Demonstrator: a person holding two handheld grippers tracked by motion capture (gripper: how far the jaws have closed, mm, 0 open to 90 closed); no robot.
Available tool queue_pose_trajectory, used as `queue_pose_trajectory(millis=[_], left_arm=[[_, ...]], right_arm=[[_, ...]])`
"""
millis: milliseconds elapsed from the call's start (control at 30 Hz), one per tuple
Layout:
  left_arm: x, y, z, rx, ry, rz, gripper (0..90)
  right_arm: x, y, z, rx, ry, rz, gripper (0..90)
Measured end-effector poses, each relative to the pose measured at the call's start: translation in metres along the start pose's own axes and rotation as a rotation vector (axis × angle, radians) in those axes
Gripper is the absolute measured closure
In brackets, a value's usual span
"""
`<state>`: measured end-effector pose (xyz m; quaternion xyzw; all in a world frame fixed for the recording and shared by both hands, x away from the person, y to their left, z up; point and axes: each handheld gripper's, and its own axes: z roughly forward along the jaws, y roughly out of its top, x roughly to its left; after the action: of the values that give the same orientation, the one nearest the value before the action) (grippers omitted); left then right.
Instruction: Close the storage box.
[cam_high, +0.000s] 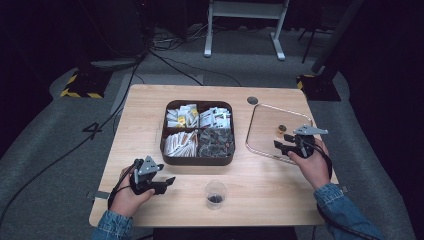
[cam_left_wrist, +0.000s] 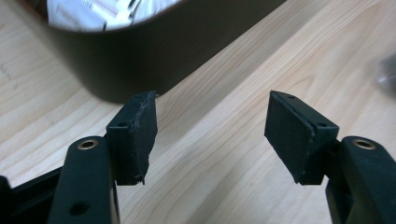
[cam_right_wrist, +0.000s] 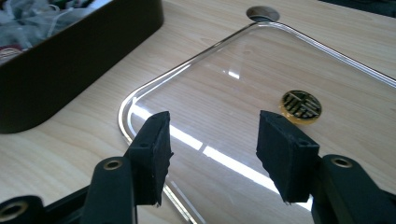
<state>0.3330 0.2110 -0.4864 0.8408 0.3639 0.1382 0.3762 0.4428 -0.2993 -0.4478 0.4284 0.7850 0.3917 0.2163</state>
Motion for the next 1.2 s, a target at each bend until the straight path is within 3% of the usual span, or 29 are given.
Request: queue_pose_trajectory(millis=[233,467,800,1000,1200], left_arm=[[0.005,-0.007,0.013,0.055,0.035,-0.020,30.0],[0.006,-0.007,0.016,0.045,0.035,0.004,25.0],[0.006,-0.007,0.017,0.049,0.027,0.000,22.4],[0.005,-0.008,0.017,0.061,0.027,-0.005,16.0],[0.005,-0.009,0.016,0.062,0.034,-0.012,15.4]], right_arm=[[-0.017,0.007,0.010,0.025,-0.060,0.036,44.9],[-0.031,0.013,0.025,0.063,-0.101,0.049,44.2],[-0.050,0.016,0.050,0.132,-0.163,0.067,43.6],[-0.053,0.014,0.066,0.155,-0.156,0.093,44.2],[-0.054,0.010,0.078,0.159,-0.155,0.120,50.4]])
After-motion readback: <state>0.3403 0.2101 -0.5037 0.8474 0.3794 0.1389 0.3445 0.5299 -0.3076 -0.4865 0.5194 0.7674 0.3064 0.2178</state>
